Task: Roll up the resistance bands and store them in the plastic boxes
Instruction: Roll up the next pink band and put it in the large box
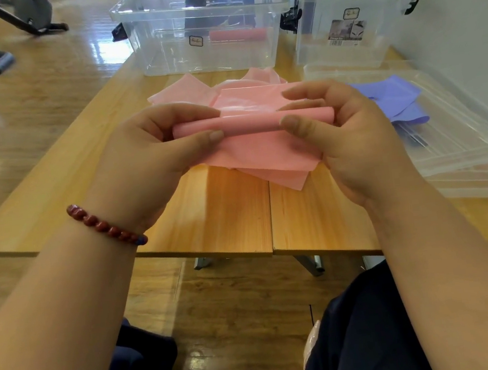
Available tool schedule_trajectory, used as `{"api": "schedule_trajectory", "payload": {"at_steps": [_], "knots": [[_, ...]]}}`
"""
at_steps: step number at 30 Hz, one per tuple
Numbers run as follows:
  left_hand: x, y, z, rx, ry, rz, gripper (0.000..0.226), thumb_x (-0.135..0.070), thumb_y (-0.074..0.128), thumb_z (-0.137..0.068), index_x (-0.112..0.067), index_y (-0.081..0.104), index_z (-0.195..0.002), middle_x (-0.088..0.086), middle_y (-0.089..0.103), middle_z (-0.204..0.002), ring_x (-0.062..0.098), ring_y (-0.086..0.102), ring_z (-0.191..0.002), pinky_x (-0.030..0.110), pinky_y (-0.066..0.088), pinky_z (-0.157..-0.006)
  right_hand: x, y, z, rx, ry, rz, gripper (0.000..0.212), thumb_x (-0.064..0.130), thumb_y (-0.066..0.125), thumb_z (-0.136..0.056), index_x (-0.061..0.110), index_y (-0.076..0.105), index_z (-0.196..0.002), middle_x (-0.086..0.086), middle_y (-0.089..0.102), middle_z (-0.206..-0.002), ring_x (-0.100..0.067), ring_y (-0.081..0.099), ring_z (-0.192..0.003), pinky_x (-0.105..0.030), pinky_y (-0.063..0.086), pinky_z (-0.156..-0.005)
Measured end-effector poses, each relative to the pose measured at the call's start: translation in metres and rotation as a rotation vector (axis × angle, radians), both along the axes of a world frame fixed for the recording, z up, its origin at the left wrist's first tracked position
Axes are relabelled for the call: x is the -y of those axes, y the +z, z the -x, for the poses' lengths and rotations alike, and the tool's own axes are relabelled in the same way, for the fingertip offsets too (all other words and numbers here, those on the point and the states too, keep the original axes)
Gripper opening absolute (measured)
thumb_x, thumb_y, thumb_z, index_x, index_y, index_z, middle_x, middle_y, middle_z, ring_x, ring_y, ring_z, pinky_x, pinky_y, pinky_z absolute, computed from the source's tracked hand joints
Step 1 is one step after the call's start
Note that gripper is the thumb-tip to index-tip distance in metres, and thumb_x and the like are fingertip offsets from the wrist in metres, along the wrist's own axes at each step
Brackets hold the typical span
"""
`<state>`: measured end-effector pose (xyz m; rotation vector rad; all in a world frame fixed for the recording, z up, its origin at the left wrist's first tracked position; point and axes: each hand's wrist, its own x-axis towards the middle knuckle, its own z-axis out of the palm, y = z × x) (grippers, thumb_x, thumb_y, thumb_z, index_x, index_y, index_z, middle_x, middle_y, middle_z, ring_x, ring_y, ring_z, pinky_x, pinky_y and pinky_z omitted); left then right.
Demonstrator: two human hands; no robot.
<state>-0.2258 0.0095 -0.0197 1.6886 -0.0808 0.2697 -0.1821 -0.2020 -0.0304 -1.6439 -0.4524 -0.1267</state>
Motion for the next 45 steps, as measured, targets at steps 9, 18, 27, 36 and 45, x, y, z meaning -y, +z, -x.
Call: {"api": "schedule_trajectory", "payload": {"at_steps": [9, 18, 27, 36, 45], "knots": [[0.0006, -0.0008, -0.0015, -0.066, -0.017, 0.044, 0.020, -0.030, 0.079, -0.071, -0.031, 0.077, -0.091, 0.004, 0.073, -0.106, 0.022, 0.068, -0.105, 0.040, 0.057, -0.091, -0.0015, -0.0002, 0.0007, 0.058, -0.084, 0.007, 0.016, 0.022, 0.078, -0.080, 0.037, 0.072, -0.082, 0.019, 0.070, -0.087, -0.004, 0.065, -0.091, -0.022, 0.054, -0.073], [0.0021, 0.0005, -0.0006, -0.030, -0.012, 0.060, 0.028, -0.028, 0.072, -0.065, -0.020, 0.073, -0.092, 0.003, 0.072, -0.097, 0.022, 0.070, -0.099, 0.027, 0.058, -0.080, -0.0002, -0.0002, -0.0017, 0.018, 0.008, -0.002, 0.023, 0.027, 0.077, -0.076, 0.037, 0.068, -0.095, 0.009, 0.070, -0.103, -0.013, 0.066, -0.100, -0.034, 0.057, -0.080], [-0.0042, -0.0026, -0.0026, -0.012, -0.015, 0.010, 0.021, -0.027, 0.078, -0.070, -0.033, 0.077, -0.090, 0.002, 0.073, -0.107, 0.022, 0.066, -0.108, 0.042, 0.055, -0.095, -0.0012, 0.0003, 0.0028, 0.029, -0.049, 0.054, 0.015, 0.025, 0.077, -0.080, 0.038, 0.070, -0.086, 0.019, 0.068, -0.089, -0.003, 0.065, -0.089, -0.021, 0.055, -0.073], [0.0004, 0.0003, -0.0002, -0.010, -0.036, 0.009, 0.030, -0.034, 0.076, -0.067, -0.023, 0.074, -0.094, 0.002, 0.072, -0.100, 0.021, 0.069, -0.101, 0.029, 0.057, -0.082, -0.0005, 0.0021, 0.0021, 0.065, -0.013, -0.001, 0.029, 0.013, 0.077, -0.081, 0.042, 0.071, -0.085, 0.021, 0.069, -0.092, -0.009, 0.065, -0.097, -0.029, 0.056, -0.079], [-0.0009, -0.0040, -0.0034, 0.029, -0.037, 0.041, 0.017, -0.030, 0.077, -0.069, -0.032, 0.077, -0.087, 0.002, 0.071, -0.101, 0.022, 0.069, -0.102, 0.030, 0.057, -0.083, -0.0037, 0.0055, 0.0066, 0.001, 0.060, 0.029, 0.044, 0.029, 0.077, -0.077, 0.037, 0.055, -0.115, 0.008, 0.068, -0.114, -0.005, 0.066, -0.100, -0.022, 0.054, -0.075]]}}
